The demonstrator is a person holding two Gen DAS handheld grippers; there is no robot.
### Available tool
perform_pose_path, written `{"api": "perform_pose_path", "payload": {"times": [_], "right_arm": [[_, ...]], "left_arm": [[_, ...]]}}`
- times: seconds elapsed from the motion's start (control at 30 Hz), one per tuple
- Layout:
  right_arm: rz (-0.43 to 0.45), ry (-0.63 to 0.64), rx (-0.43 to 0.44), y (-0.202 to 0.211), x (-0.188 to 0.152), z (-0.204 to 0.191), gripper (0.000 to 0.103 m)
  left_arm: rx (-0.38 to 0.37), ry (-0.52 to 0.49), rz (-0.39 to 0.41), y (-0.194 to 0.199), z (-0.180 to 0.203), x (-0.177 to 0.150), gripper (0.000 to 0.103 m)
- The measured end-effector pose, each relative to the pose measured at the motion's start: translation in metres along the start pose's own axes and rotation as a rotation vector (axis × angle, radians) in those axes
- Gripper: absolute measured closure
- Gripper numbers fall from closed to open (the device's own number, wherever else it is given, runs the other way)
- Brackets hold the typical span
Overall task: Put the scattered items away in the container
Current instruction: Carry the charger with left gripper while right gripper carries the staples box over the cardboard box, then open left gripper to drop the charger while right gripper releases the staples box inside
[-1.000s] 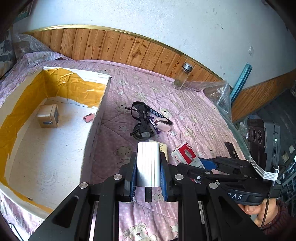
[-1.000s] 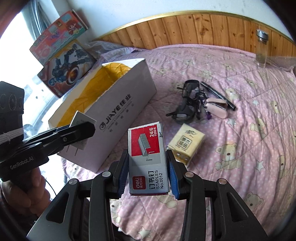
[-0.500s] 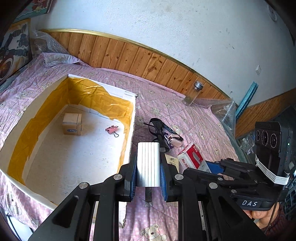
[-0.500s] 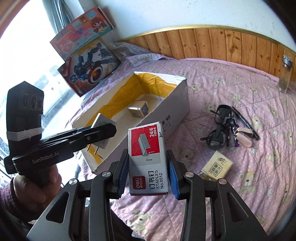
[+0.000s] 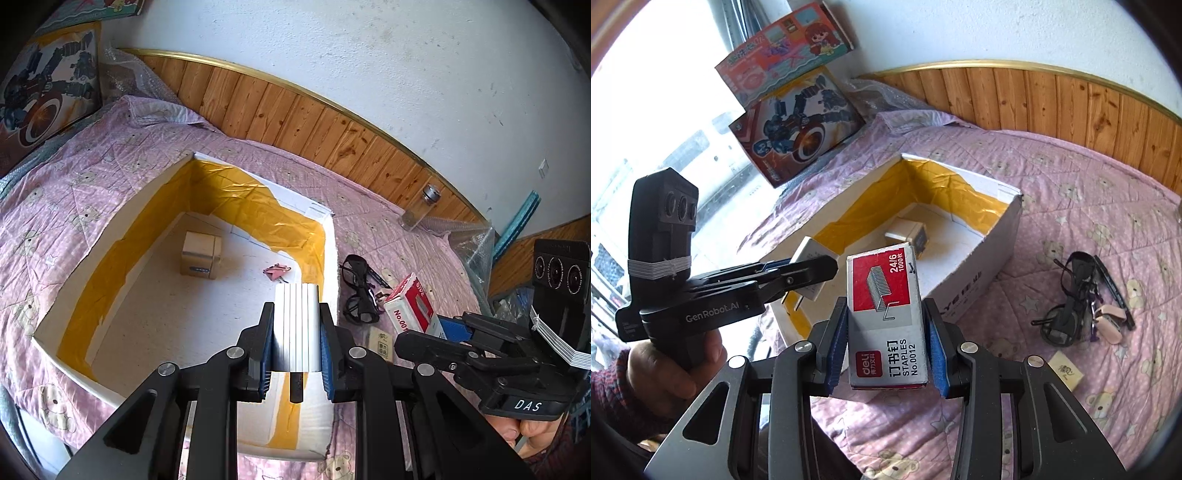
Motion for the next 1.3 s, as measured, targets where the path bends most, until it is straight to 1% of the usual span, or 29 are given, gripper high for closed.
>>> {"api": "perform_pose_path", "payload": {"times": [0.27,0.47,0.67,0.87,1.07,1.3], "right_arm": [[-0.017,0.041,0.0,-0.013,0.028,-0.009,0.062],[-0.05,0.065,-0.006,-0.03,0.053,-0.008,0.062],[-0.1,0.078,-0.019,-0.055,0.077,0.0,0.062],[-0.172,0.096,-0.051,-0.082,0.096,0.014,0.062],[-0.269,0.09,-0.076,-0.116,0.116,0.035,0.062],[-0.364,0.107,-0.078,-0.156,0.142,0.043,0.062]], "left_arm": [[0.048,0.032,-0.012,0.003,-0.025,0.012,0.081],[0.105,0.069,-0.068,-0.01,-0.047,0.019,0.081],[0.137,0.086,-0.124,-0.022,-0.061,0.027,0.081],[0.141,0.113,-0.177,-0.035,-0.076,0.031,0.081],[0.149,0.125,-0.228,-0.048,-0.087,0.036,0.081],[0.162,0.129,-0.289,-0.062,-0.099,0.04,0.081]]}}
Point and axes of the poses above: each gripper's, at about its wrist camera, not at the fingertips, and y roughly against the way its jaws point, z to its right, x to its top, the point moved 6 cm from there along -y, roughly the way its jaws point, and after that the axes turned 10 degrees about -z, right-handed, at the moved point
